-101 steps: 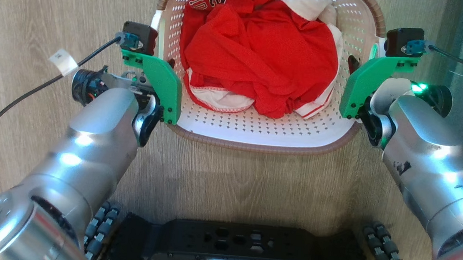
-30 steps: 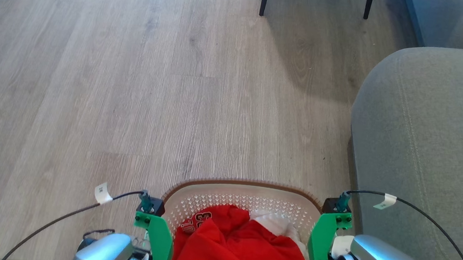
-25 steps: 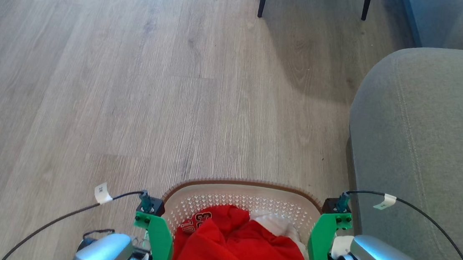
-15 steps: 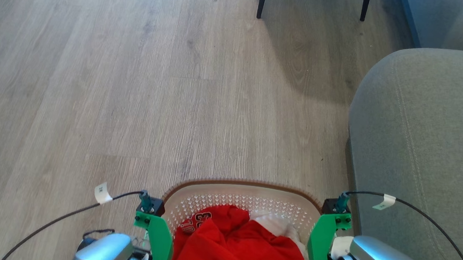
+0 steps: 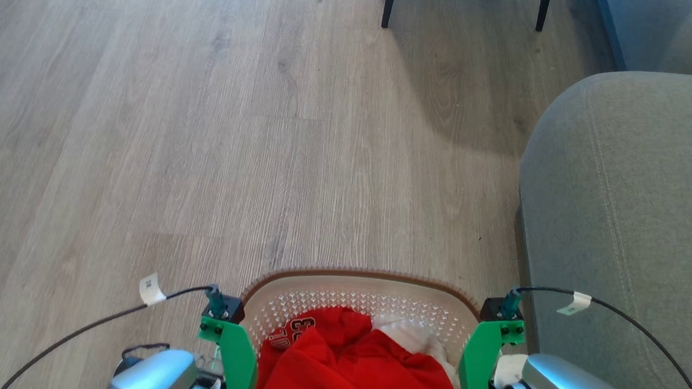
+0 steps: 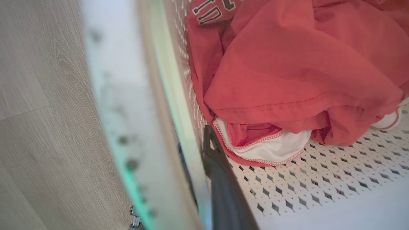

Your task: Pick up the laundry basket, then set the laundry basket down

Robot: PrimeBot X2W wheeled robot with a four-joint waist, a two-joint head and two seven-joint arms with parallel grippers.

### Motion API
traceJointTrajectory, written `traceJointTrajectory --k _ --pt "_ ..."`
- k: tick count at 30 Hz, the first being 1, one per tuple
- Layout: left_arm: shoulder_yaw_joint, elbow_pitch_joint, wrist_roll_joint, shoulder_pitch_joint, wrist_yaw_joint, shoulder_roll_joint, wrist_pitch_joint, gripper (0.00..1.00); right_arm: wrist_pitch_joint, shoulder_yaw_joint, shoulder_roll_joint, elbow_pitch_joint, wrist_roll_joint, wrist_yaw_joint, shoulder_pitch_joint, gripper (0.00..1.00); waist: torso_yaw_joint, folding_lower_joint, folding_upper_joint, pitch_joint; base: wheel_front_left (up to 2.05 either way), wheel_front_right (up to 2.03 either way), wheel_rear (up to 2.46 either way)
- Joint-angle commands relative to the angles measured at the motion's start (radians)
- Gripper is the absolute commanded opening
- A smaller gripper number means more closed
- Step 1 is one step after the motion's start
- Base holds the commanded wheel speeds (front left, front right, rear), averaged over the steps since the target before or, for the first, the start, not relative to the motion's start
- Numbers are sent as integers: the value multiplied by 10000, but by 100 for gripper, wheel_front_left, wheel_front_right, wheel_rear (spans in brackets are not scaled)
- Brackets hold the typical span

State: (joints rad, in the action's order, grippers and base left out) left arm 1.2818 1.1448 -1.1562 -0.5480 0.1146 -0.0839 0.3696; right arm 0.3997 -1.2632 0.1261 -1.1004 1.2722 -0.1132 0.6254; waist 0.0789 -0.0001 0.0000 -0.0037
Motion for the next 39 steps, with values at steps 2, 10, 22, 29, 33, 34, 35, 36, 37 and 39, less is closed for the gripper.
traceJointTrajectory --k 2,10,22,29,33,34,35,36,37,39 --pt "-26 -214 23 -339 161 -49 48 0 -173 -82 -333 451 -17 -175 280 0 0 1 0 0 0 0 0" --pt "-23 -231 17 -319 161 -44 80 0 -191 -111 -322 411 13 -175 295 0 18 1 0 -20 0 0 0" --pt "-19 -277 26 -309 161 -79 157 0 -223 -135 -342 406 98 -175 259 0 26 1 0 -39 0 0 0" --pt "-18 -292 0 -290 161 -91 190 0 -195 -146 -342 408 113 -175 243 0 -4 1 0 -60 0 0 0" --pt "-17 -296 -22 -274 161 -85 201 0 -203 -151 -329 398 112 -175 252 0 -3 1 0 -76 0 0 0" --pt "-17 -299 -29 -270 161 -83 202 0 -205 -152 -329 396 113 -175 250 0 0 1 0 -80 0 0 0" --pt "-17 -303 -34 -267 161 -81 206 0 -205 -153 -329 397 115 -175 249 0 3 1 0 -84 0 0 0" --pt "-17 -305 -40 -263 161 -81 208 0 -204 -154 -330 400 117 -175 246 0 4 1 0 -88 0 0 0" --pt "-17 -306 -43 -260 161 -81 210 0 -202 -155 -330 402 119 -175 242 0 5 1 0 -91 0 0 0" --pt "-17 -307 -34 -259 161 -84 211 0 -200 -156 -333 404 119 -175 232 0 5 1 0 -87 0 0 0"
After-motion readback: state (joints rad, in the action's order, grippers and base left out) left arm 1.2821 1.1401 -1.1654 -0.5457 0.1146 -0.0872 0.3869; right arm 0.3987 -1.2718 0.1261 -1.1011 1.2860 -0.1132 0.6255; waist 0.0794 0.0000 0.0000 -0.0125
